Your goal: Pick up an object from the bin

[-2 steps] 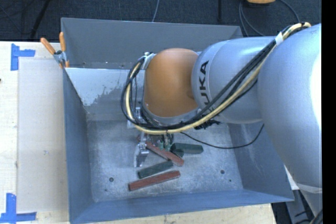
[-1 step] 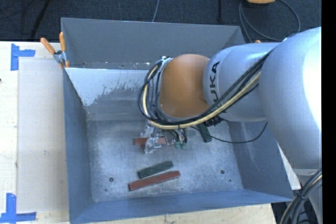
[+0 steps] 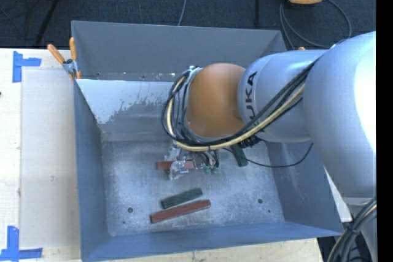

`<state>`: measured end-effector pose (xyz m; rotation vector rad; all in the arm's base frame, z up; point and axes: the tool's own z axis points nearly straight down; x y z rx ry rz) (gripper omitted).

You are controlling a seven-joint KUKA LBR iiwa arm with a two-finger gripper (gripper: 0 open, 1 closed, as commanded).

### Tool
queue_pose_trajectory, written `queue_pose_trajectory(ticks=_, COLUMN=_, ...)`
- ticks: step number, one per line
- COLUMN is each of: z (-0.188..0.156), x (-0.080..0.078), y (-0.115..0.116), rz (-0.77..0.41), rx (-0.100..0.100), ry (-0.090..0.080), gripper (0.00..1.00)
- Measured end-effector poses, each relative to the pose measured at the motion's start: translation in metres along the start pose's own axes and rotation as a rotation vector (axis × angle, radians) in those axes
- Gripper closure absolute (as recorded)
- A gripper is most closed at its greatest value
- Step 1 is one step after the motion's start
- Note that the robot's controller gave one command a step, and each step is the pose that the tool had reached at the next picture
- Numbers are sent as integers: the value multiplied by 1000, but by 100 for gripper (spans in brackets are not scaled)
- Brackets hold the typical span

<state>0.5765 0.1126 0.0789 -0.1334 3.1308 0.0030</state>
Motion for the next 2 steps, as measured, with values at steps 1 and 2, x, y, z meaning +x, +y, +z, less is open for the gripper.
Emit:
queue_pose_trajectory(ticks=1, z=1, x=-20, y=14, rz=-66, rx=7, ry=13, gripper=100)
queue_pose_trajectory(ticks=2, z=-141, x=8, y=-32, rz=-292, rx=0, ry=8, gripper=100)
